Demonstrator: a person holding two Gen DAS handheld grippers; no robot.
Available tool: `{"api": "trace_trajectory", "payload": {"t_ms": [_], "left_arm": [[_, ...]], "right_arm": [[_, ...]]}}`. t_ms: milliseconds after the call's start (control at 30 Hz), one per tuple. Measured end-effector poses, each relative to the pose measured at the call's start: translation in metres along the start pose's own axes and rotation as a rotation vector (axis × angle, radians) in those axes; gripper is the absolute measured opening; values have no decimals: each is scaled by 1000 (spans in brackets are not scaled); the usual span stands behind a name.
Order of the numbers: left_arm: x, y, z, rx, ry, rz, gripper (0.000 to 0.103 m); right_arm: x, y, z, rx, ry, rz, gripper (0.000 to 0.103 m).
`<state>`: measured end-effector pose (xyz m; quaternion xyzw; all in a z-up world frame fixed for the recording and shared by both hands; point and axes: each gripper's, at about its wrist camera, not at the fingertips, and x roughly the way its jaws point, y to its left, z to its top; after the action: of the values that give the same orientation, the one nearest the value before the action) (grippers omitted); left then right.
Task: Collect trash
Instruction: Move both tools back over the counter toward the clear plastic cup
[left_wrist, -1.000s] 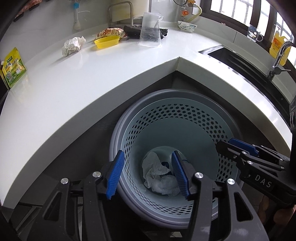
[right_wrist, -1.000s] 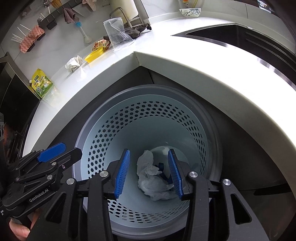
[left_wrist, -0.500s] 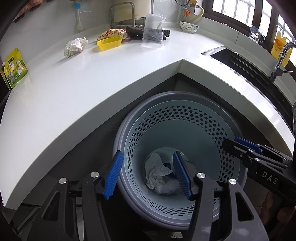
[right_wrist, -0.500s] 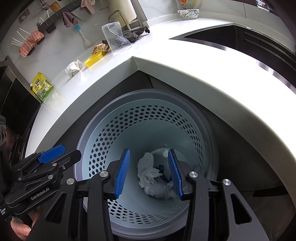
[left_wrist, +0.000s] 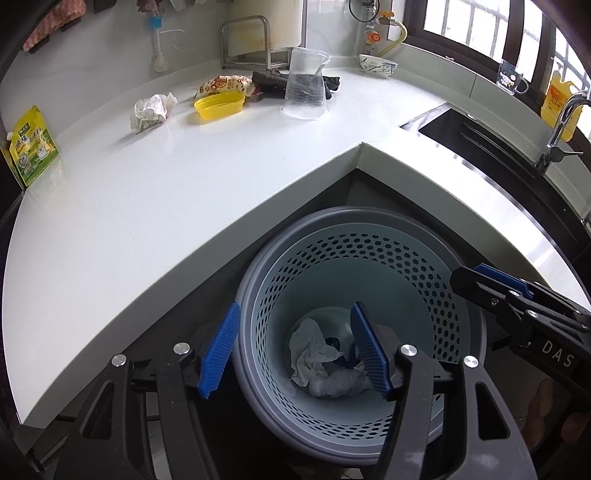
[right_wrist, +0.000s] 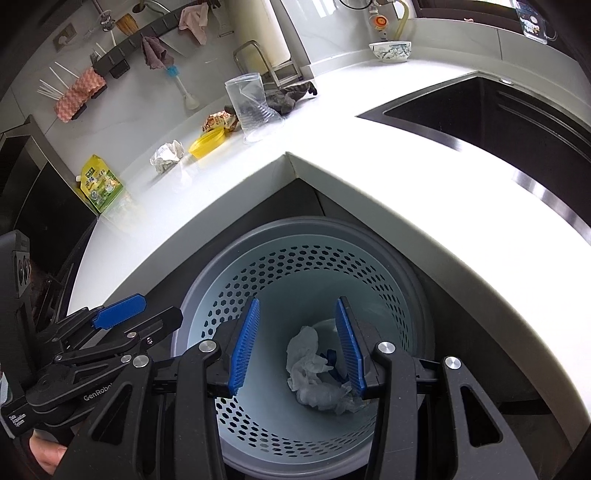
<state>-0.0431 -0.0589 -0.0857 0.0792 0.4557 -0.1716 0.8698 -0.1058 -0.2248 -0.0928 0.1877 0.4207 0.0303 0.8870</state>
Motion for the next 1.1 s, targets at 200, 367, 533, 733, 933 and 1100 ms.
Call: {"api": "trace_trajectory", "payload": {"t_ms": [200, 367, 533, 733, 933, 1100], "left_arm": [[-10, 6, 14, -18, -29, -5, 61], [-19, 17, 31, -26, -61, -5, 66], [-25, 40, 55, -47, -108, 34, 66], [-27, 81, 87, -95, -163, 98, 79], [-18, 123, 119, -108, -169, 149, 81], [-10, 148, 144, -134, -193, 167, 85]], "right_arm": [[-13, 8, 16, -22, -33, 8, 43], [-17, 14, 34, -42, -61, 6, 46], [-7, 22, 61, -60, -83, 4, 52], [16, 39, 99, -81, -118, -4, 53], [42, 63, 138, -112, -129, -17, 56], [67, 78, 164, -135, -154, -64, 59]]}}
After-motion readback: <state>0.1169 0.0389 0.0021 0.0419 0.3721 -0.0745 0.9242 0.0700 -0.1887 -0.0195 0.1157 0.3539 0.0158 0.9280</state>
